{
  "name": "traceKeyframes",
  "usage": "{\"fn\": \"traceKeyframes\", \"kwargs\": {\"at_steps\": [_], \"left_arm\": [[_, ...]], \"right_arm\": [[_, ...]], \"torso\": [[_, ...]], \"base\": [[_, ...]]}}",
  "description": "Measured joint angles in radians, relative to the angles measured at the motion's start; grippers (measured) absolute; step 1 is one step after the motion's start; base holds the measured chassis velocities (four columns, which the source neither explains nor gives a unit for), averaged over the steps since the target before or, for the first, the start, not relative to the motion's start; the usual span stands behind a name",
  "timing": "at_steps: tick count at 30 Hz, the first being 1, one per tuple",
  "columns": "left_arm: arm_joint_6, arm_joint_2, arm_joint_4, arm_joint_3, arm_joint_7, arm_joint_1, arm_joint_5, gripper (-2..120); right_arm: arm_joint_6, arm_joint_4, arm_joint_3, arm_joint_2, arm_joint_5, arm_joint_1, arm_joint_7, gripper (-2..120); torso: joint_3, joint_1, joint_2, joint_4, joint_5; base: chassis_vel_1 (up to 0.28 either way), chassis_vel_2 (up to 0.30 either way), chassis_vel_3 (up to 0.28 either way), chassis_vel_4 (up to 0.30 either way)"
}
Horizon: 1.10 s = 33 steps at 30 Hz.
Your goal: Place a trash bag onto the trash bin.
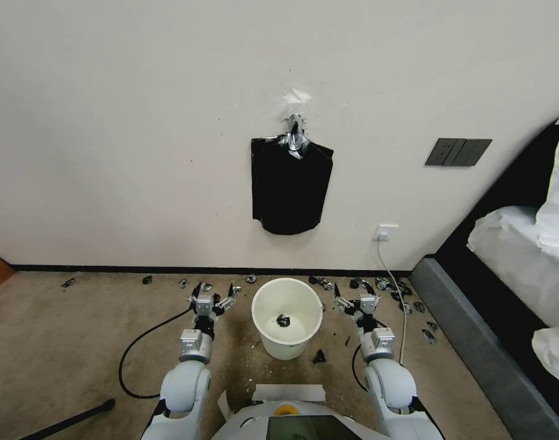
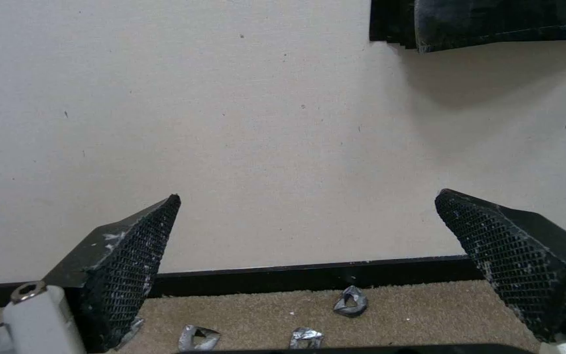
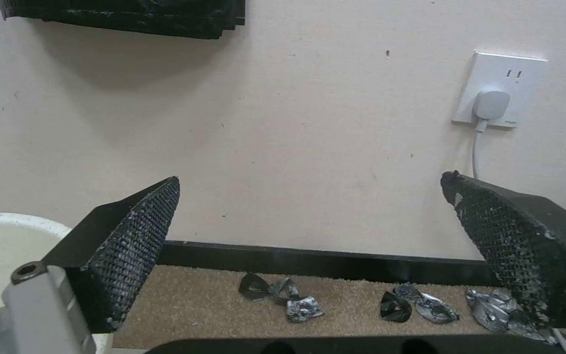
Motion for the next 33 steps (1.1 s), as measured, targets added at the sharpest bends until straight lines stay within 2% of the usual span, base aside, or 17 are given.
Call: {"fn": "traceKeyframes", "kwargs": {"at_steps": [3,7,8,11,12,13,14,15,16,17,18,25,28,30,31,32,33], "left_arm": [[-0.017,0.002,-0.015,-0.002,-0.003,0.019,0.0,100],[-0.161,0.022,-0.133,-0.019,-0.031,0.167,-0.006,100],[-0.161,0.022,-0.133,-0.019,-0.031,0.167,-0.006,100],[-0.278,0.037,-0.227,-0.033,-0.054,0.285,-0.012,100],[-0.278,0.037,-0.227,-0.033,-0.054,0.285,-0.012,100],[-0.309,0.041,-0.253,-0.036,-0.06,0.317,-0.014,100],[-0.309,0.041,-0.253,-0.036,-0.06,0.317,-0.014,100],[-0.326,0.056,-0.285,-0.032,-0.058,0.342,-0.029,100],[-0.326,0.056,-0.285,-0.032,-0.058,0.342,-0.029,100],[-0.331,0.068,-0.301,-0.029,-0.054,0.35,-0.038,100],[-0.332,0.072,-0.307,-0.027,-0.052,0.353,-0.044,100],[-0.329,0.079,-0.307,-0.022,-0.048,0.359,-0.05,100],[-0.321,0.096,-0.296,-0.037,-0.048,0.361,-0.079,100],[-0.32,0.101,-0.292,-0.04,-0.047,0.361,-0.087,100],[-0.318,0.117,-0.278,-0.044,-0.045,0.355,-0.101,100],[-0.318,0.117,-0.278,-0.044,-0.045,0.355,-0.101,100],[-0.317,0.133,-0.262,-0.043,-0.043,0.343,-0.104,100]], "right_arm": [[0.021,0.038,0.003,-0.011,-0.003,-0.037,0.014,100],[0.112,0.191,0.02,-0.061,-0.022,-0.188,0.073,100],[0.112,0.191,0.02,-0.061,-0.022,-0.188,0.073,100],[0.181,0.308,0.033,-0.098,-0.037,-0.304,0.119,100],[0.181,0.308,0.033,-0.098,-0.037,-0.304,0.119,100],[0.199,0.328,0.03,-0.106,-0.037,-0.327,0.13,100],[0.199,0.328,0.03,-0.106,-0.037,-0.327,0.13,100],[0.21,0.331,0.011,-0.11,-0.032,-0.345,0.138,100],[0.21,0.331,0.011,-0.11,-0.032,-0.345,0.138,100],[0.214,0.33,0.004,-0.111,-0.028,-0.349,0.141,100],[0.217,0.327,-0.003,-0.111,-0.025,-0.35,0.142,100],[0.22,0.304,-0.032,-0.118,0.018,-0.337,0.142,100],[0.199,0.301,-0.055,-0.154,0.148,-0.298,0.118,100],[0.188,0.296,-0.062,-0.169,0.183,-0.277,0.111,100],[0.145,0.273,-0.081,-0.214,0.283,-0.207,0.094,100],[0.145,0.273,-0.081,-0.214,0.283,-0.207,0.094,100],[0.122,0.247,-0.096,-0.253,0.362,-0.144,0.084,100]], "torso": [[0.0,0.0,0.0,-0.0001,0.0],[0.0,0.0,0.0,0.0,-0.0001],[0.0,0.0,0.0,0.0,-0.0001],[0.0,0.0,0.0,0.0,-0.0001],[0.0,0.0,0.0,0.0,-0.0001],[0.0,0.0,0.0,-0.0002,-0.0008],[0.0,0.0,0.0,-0.0002,-0.0008],[0.0,0.0,0.0,0.0007,0.0002],[0.0,0.0,0.0,0.0007,0.0002],[0.0,0.0,0.0,-0.0003,0.0008],[0.0,0.0,0.0,0.0001,0.0003],[0.0,0.0,0.0,-0.0001,0.0001],[0.0,0.0,0.0,-0.0004,-0.0002],[0.0,0.0,0.0,-0.0003,-0.0003],[0.0,0.0,0.0,0.0002,0.0003],[0.0,0.0,0.0,0.0002,0.0003],[0.0,0.0,0.0,0.0001,0.0002]], "base": [[0.0,0.0,0.0,0.0],[0.0,0.0,0.0,0.0],[0.0,0.0,0.0,0.0],[0.0,0.0,0.0,0.0],[0.0,0.0,0.0,0.0],[0.0,0.0,0.0,0.0],[0.0,0.0,0.0,0.0],[0.0,0.0,0.0,0.0],[0.0,0.0,0.0,0.0],[0.0,0.0,0.0,0.0],[0.0,0.0,0.0,0.0],[0.0,0.0,0.0,0.0],[0.0,0.0,0.0,0.0],[0.0,0.0,0.0,0.0],[0.0,0.0,0.0,0.0],[0.0,0.0,0.0,0.0],[0.0,0.0,0.0,0.0]]}}
